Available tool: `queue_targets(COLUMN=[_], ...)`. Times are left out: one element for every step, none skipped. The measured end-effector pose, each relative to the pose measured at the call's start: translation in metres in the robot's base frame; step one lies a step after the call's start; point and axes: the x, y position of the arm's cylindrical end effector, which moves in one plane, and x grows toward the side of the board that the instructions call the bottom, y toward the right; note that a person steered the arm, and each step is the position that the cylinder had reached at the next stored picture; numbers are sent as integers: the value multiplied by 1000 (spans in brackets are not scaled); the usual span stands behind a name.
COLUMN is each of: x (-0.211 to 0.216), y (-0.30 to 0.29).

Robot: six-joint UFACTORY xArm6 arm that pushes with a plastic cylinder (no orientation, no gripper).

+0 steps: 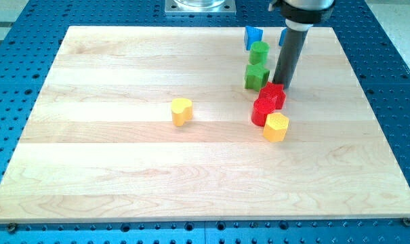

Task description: Adjust the green star below the green circle

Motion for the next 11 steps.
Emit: queue_targets(x=[-24, -42, -42, -21, 30, 34, 19, 13, 13, 10, 24], y=[-13, -32, -78, -102, -102, -96, -92, -81, -69, -66, -74])
